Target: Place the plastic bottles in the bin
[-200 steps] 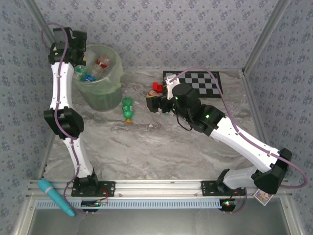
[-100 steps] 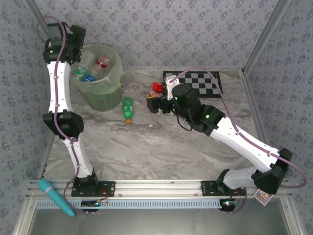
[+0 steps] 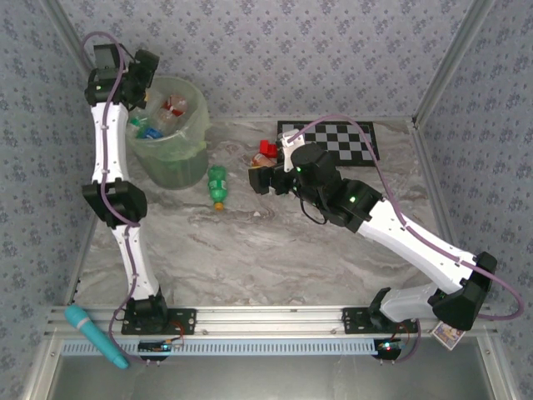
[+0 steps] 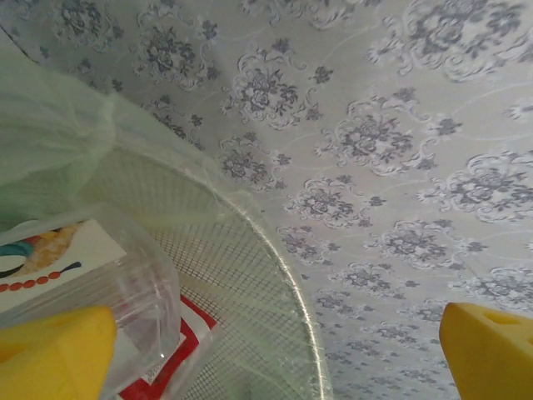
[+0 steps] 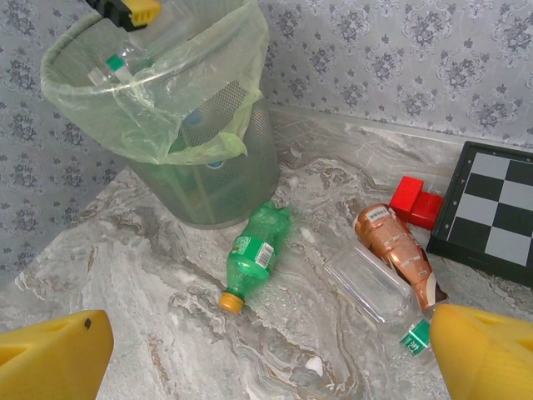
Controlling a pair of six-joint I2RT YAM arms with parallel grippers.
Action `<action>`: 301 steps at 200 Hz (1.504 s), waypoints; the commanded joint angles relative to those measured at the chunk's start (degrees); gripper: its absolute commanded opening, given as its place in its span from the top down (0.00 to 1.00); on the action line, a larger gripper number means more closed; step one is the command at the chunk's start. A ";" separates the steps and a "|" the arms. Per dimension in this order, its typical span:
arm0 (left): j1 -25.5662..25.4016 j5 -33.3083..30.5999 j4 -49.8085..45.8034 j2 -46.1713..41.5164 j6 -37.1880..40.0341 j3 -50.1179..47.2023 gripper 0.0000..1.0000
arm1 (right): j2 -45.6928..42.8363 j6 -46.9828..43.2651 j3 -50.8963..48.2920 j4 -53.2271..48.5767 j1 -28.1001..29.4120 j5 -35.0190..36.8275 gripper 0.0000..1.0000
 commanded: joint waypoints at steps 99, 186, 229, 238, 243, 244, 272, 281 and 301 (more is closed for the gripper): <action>-1.38 -0.22 -5.43 -11.61 5.37 1.68 0.00 | -0.17 0.71 0.65 -0.53 -0.51 -0.63 0.00; -6.22 -3.51 -2.57 -36.45 14.89 -29.84 0.00 | 5.72 4.60 1.41 0.06 -2.00 -1.32 0.01; -6.50 -3.50 3.97 -51.08 15.29 -52.51 0.00 | 11.70 7.16 1.45 2.14 -2.40 -4.81 0.01; -6.61 -3.35 3.59 -53.36 15.72 -54.95 0.00 | 13.42 8.10 1.80 2.47 -2.52 -5.72 0.02; -6.64 -3.01 3.67 -54.56 16.12 -56.27 0.00 | 14.43 8.55 2.14 2.79 -2.58 -6.26 0.03; -6.66 -2.91 3.60 -54.82 16.20 -56.52 0.00 | 14.65 8.66 2.20 2.86 -2.62 -6.42 0.03; -7.57 -3.09 1.10 -60.71 19.14 -61.17 0.00 | 20.94 10.80 5.01 3.58 -2.77 -9.13 0.09; -7.95 -3.32 -0.18 -62.44 20.44 -61.94 0.00 | 23.01 11.42 6.12 3.63 -2.84 -10.21 0.11; -8.17 -4.08 -3.87 -65.87 23.08 -63.37 0.00 | 27.16 12.27 8.25 3.75 -3.19 -12.44 0.18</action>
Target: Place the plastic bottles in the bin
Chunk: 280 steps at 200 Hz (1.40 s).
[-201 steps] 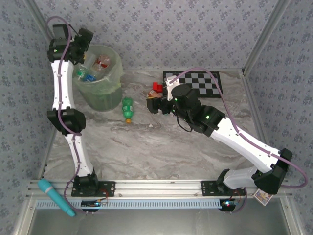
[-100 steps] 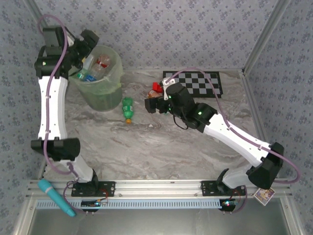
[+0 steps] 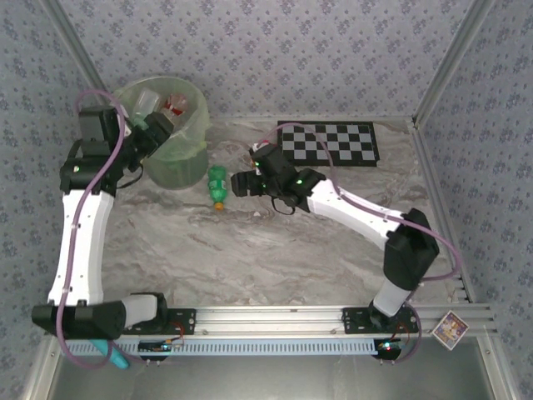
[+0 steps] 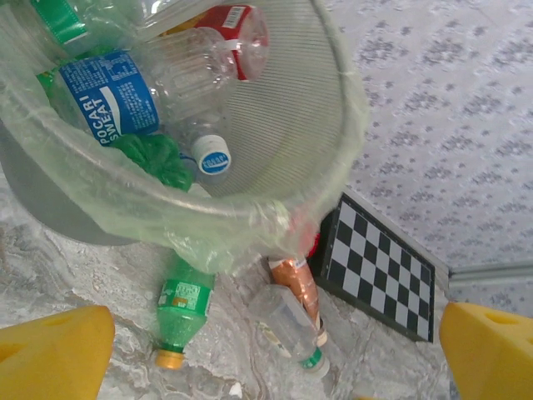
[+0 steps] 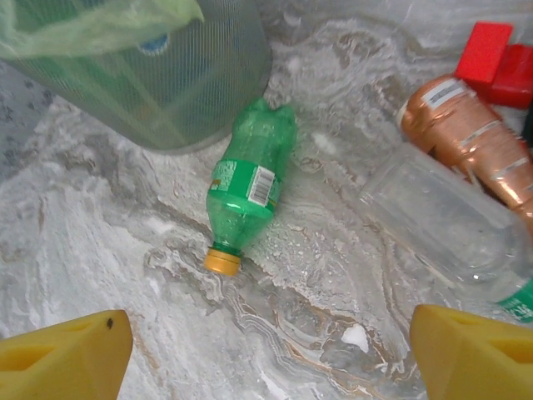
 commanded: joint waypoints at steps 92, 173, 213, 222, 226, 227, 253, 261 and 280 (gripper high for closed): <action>-0.31 -4.30 -11.90 -11.01 8.52 -4.43 0.00 | 17.35 7.43 9.14 4.63 -1.06 -9.87 0.38; -0.19 -1.65 -11.87 -12.61 7.44 -6.66 0.00 | 26.49 11.22 12.49 6.05 1.62 -11.24 0.38; -0.22 -1.65 -12.81 -13.55 7.20 -7.09 0.00 | 30.74 11.74 14.98 5.43 2.62 -12.17 0.33; -0.22 -1.65 -13.03 -13.75 7.29 -7.10 0.00 | 31.45 11.85 15.37 5.23 2.68 -12.22 0.34; -0.18 -1.69 -13.07 -13.84 7.28 -7.10 0.00 | 31.69 11.91 15.49 5.19 2.68 -12.22 0.34; -0.20 -1.72 -13.14 -13.84 7.28 -7.10 0.00 | 31.80 11.91 15.49 5.18 2.69 -12.21 0.35; -0.21 -1.74 -13.66 -14.15 7.56 -6.81 0.00 | 32.56 12.09 15.75 5.55 2.64 -11.86 0.39; -0.22 -1.72 -13.65 -14.19 7.55 -6.83 0.00 | 32.66 11.86 15.98 5.60 2.67 -11.81 0.40; -0.22 -1.51 -13.49 -14.10 7.46 -6.84 0.00 | 33.15 11.06 16.66 5.22 2.65 -11.72 0.40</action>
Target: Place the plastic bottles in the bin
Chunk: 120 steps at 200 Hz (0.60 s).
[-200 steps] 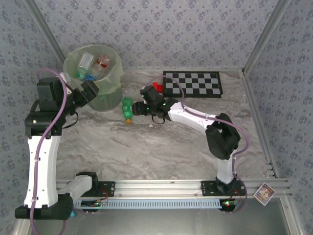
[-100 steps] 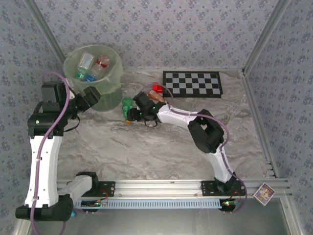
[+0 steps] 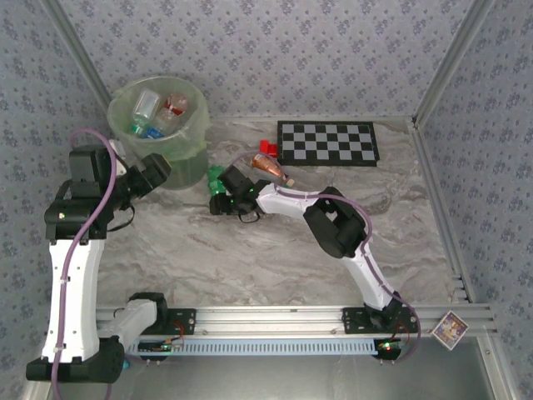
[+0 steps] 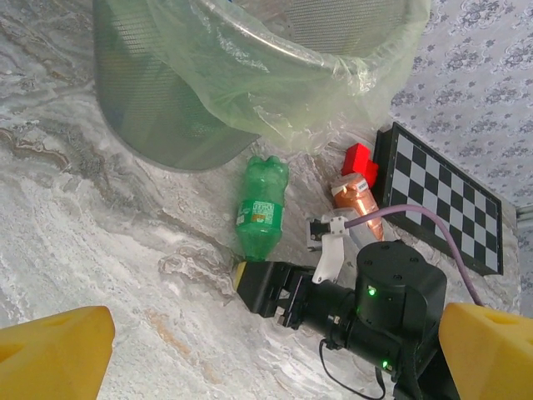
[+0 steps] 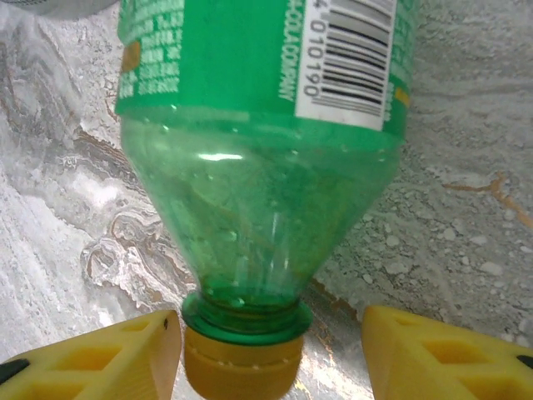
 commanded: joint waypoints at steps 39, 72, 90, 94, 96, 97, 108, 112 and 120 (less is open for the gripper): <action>0.00 2.18 0.05 -0.31 0.09 0.72 0.00 | 3.82 -1.60 4.81 -2.25 -0.40 -1.15 0.55; 0.00 2.64 0.78 -0.20 -0.44 0.99 0.00 | 1.27 -1.99 3.01 -1.75 -0.58 -0.68 0.66; 0.00 3.30 1.99 -0.03 -1.47 0.95 0.00 | -1.87 -2.62 0.54 -1.27 -0.62 0.20 0.73; 0.00 3.34 2.34 -0.02 -1.68 0.91 0.00 | -2.69 -2.78 -0.22 -1.34 -0.57 0.44 0.75; 0.04 3.39 2.54 -0.02 -1.84 0.84 0.00 | -3.10 -2.87 -0.50 -1.22 -0.54 0.59 0.75; 0.02 3.40 2.70 -0.02 -1.95 0.83 0.00 | -3.30 -2.88 -0.68 -1.20 -0.58 0.65 0.75; 0.03 3.95 4.04 0.04 -2.70 0.49 0.00 | -5.80 -3.09 -2.66 -0.97 -0.71 1.53 0.75; 0.04 4.26 4.56 0.11 -3.03 0.39 0.00 | -6.76 -3.16 -3.41 -0.97 -0.71 1.73 0.75; 0.01 4.89 5.63 0.36 -3.68 0.22 0.00 | -8.78 -3.15 -4.97 -0.86 -0.78 2.25 0.75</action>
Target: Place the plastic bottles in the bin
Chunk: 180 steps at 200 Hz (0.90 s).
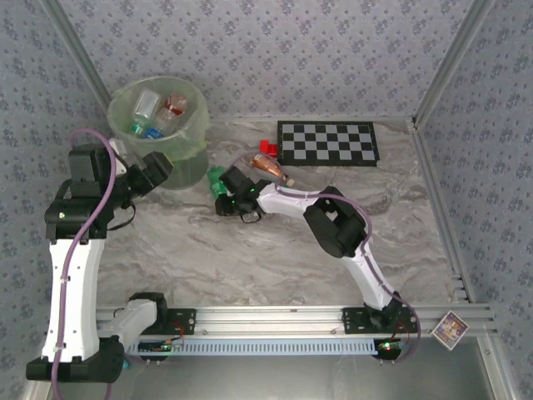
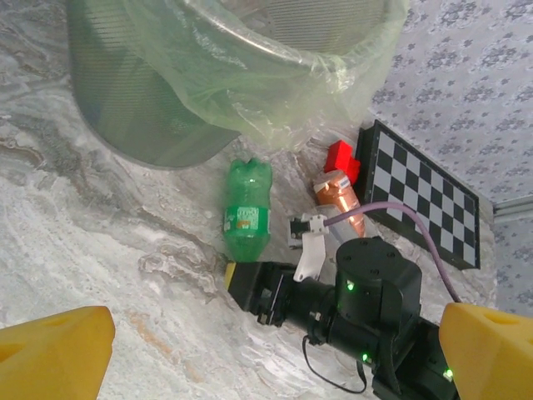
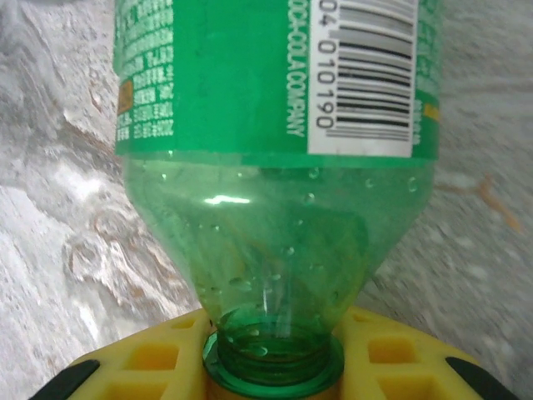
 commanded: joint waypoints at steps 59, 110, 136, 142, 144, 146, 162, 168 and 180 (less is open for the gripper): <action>-0.22 11.56 14.78 4.78 -9.07 -1.62 0.06 | -24.47 -7.06 -13.86 -0.27 0.30 11.99 0.76; -3.41 16.43 22.30 10.00 -10.18 -0.49 0.12 | -34.86 -14.30 -16.24 -1.93 2.31 17.37 0.75; -7.30 17.25 23.46 13.36 -8.63 1.78 0.14 | -37.62 -17.82 -16.02 -1.37 3.87 18.15 0.75; -8.26 17.25 23.46 14.22 -8.17 2.47 0.14 | -37.89 -18.58 -15.78 -1.39 4.19 17.89 0.75; -8.48 17.25 23.41 14.42 -8.06 2.70 0.14 | -37.97 -18.86 -15.71 -1.39 4.38 17.87 0.75; -8.76 17.25 23.36 14.73 -7.92 2.89 0.14 | -38.00 -19.11 -15.61 -1.43 4.51 17.80 0.75; -10.59 17.34 22.93 16.73 -6.68 4.46 0.15 | -38.26 -21.11 -14.56 -1.74 5.76 17.68 0.75; -11.01 17.17 22.43 17.31 -6.35 4.96 0.16 | -38.31 -21.74 -14.21 -1.76 6.20 17.68 0.75; -11.43 17.39 21.76 18.56 -5.90 5.82 0.18 | -38.44 -22.80 -13.61 -1.72 6.95 17.43 0.75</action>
